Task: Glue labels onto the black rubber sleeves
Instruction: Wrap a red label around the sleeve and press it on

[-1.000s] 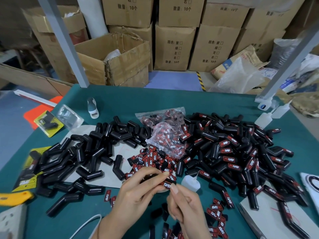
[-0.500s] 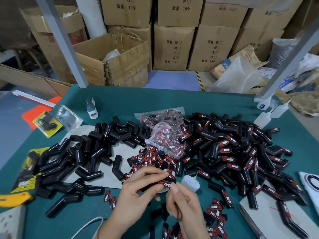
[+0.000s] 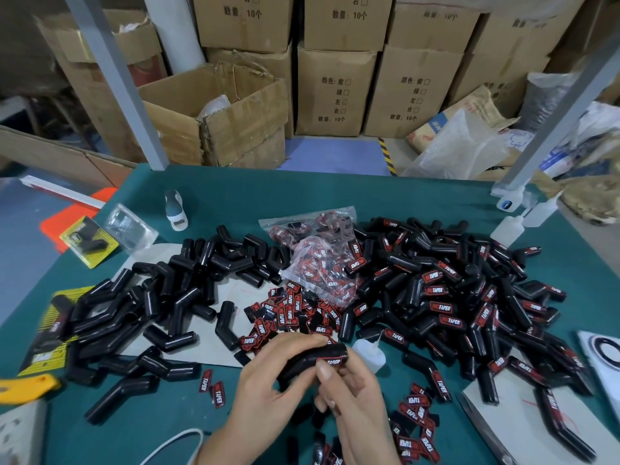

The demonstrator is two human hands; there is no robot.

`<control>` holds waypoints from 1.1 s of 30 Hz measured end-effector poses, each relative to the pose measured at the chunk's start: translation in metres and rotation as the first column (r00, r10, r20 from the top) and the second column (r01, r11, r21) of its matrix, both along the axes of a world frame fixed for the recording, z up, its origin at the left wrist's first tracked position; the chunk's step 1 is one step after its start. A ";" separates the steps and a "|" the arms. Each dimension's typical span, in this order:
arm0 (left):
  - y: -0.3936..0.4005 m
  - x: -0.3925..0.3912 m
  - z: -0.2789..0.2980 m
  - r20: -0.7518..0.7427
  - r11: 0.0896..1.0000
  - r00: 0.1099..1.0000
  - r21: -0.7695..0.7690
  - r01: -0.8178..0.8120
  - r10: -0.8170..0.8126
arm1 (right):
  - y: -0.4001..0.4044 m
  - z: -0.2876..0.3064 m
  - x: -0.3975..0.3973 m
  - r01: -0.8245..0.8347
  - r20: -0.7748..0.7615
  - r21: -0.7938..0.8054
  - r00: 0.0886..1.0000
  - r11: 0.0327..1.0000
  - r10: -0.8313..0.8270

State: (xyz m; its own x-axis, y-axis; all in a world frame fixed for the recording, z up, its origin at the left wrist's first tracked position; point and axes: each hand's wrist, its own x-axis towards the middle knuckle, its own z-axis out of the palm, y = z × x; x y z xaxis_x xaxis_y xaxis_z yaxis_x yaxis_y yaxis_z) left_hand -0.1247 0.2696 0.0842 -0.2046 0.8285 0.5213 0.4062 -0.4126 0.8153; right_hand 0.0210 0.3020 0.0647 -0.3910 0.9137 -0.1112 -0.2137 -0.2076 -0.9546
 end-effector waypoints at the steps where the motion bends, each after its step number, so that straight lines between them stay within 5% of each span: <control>1: 0.001 0.000 0.000 -0.003 1.000 1.000 0.004 0.003 -0.003 | 0.000 0.001 0.000 0.004 -0.003 -0.004 1.000 1.000 -0.004; 18: 0.006 -0.005 -0.003 -0.010 0.992 0.999 0.111 0.052 -0.051 | 0.001 0.002 -0.001 0.008 -0.056 0.006 0.998 1.000 -0.008; 26: 0.006 -0.012 -0.009 -0.157 0.992 0.984 0.081 0.097 -0.084 | 0.002 0.003 0.000 -0.014 -0.043 -0.007 0.999 1.000 0.014; 33: 0.006 -0.014 0.000 -0.086 0.998 0.995 -0.008 0.059 -0.059 | 0.006 0.005 0.006 -0.109 -0.022 -0.035 0.994 0.993 0.108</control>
